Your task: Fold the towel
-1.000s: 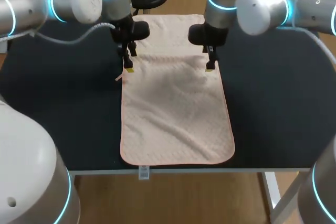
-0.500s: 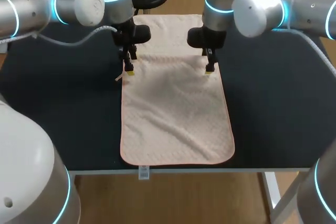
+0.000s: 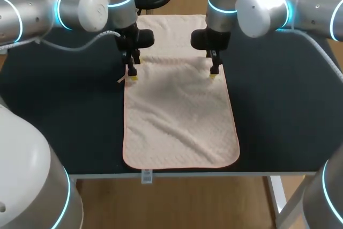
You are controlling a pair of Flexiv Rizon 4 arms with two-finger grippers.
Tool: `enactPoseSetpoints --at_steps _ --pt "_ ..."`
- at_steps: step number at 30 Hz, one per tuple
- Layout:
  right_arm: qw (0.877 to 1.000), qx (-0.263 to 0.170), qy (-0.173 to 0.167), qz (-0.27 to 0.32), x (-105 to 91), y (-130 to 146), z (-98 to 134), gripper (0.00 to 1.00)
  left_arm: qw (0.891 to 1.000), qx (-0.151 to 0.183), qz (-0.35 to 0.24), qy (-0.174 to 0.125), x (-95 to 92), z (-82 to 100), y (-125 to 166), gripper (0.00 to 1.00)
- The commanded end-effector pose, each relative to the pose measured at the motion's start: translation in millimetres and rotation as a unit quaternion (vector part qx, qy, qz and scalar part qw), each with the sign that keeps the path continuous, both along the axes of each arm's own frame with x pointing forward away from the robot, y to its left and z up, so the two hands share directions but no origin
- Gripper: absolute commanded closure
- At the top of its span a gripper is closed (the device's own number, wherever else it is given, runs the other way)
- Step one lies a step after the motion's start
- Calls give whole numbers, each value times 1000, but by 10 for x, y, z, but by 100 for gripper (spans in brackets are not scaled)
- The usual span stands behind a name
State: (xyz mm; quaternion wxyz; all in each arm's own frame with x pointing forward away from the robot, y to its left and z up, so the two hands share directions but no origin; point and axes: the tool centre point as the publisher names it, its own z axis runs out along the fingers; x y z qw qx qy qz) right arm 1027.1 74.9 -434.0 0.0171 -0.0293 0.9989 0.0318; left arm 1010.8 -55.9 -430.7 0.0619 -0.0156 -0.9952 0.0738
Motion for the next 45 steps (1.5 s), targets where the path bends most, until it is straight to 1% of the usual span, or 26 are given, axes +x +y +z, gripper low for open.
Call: enactPoseSetpoints --at_steps 1,6,8,12,13,14,15,16,17,18,19,20,21,22,23,31,35,41,45 --pt "1000 2 9 2 33 9 -59 0 1000 9 3 3 37 -60 -33 0" --pt "1000 2 17 4 22 5 -97 0 1000 19 14 -3 44 -81 -36 0" --pt "1000 2 19 4 25 0 -116 0 999 30 27 -8 47 -84 -39 0" --pt "1000 0 21 3 29 0 -126 0 999 29 25 -10 37 -91 -42 0" --pt "1000 0 21 2 30 1 -127 15 999 29 26 -11 34 -92 -40 0" --pt "1000 0 21 1 32 4 -126 52 999 28 25 -13 30 -94 -38 0" --pt "1000 0 21 -1 31 5 -126 64 999 28 25 -14 26 -95 -35 0" --pt "1000 0 21 -2 31 6 -126 74 999 28 25 -14 23 -100 -34 0" --pt "1000 0 21 -3 31 6 -125 78 999 27 25 -14 20 -105 -32 9" --pt "1000 0 21 -3 31 7 -124 87 999 27 25 -15 18 -108 -31 45" --pt "1000 0 21 -4 30 7 -124 92 999 27 26 -15 17 -110 -31 84" --pt "1000 0 21 -4 28 7 -119 96 999 26 26 -15 15 -114 -29 100" --pt "1000 0 21 -5 27 7 -116 98 999 26 26 -16 15 -115 -28 100" --pt "1000 0 21 -5 27 7 -114 98 999 26 27 -17 15 -116 -28 100" --pt "1000 0 21 -5 28 5 -112 100 999 25 27 -18 14 -116 -28 100" --pt "1000 2 18 -7 24 -1 -93 100 999 19 25 -20 18 -113 -22 100" --pt "1000 5 16 -8 8 -1 -70 100 999 15 24 -23 22 -76 -14 100" --pt "1000 13 8 -13 -22 -14 18 100 999 10 29 -31 45 34 15 100" --pt "1000 16 -4 -14 -41 -25 175 100 998 12 35 -53 60 230 44 100"
